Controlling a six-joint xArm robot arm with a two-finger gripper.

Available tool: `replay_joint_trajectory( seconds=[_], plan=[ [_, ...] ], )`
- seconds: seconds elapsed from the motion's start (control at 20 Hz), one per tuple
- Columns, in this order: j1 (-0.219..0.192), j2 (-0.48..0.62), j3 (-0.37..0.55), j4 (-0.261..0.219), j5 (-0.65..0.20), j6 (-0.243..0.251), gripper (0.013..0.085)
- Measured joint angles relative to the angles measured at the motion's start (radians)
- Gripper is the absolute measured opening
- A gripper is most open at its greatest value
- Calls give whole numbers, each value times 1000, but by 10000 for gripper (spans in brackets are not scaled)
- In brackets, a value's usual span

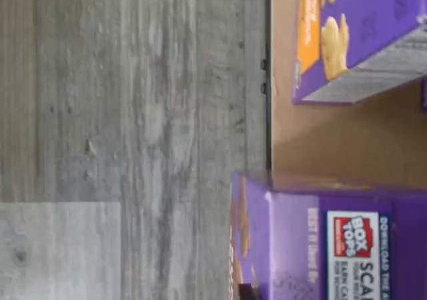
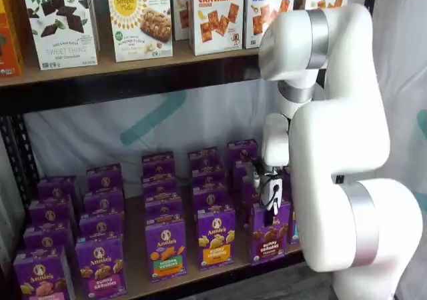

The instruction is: Pick up the purple box with a brown patch in the center, on the bottom shelf, the fifth box from the left

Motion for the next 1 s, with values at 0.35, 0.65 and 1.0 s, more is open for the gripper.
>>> replay_joint_trajectory(
  seconds=[0.35,0.65,1.0],
  plan=[
    [21,-125,152,-6,-11,26,330],
    [46,-254,284,40,-3,7,330],
    [62,-380,403,32,-9,32,330]
  ],
)
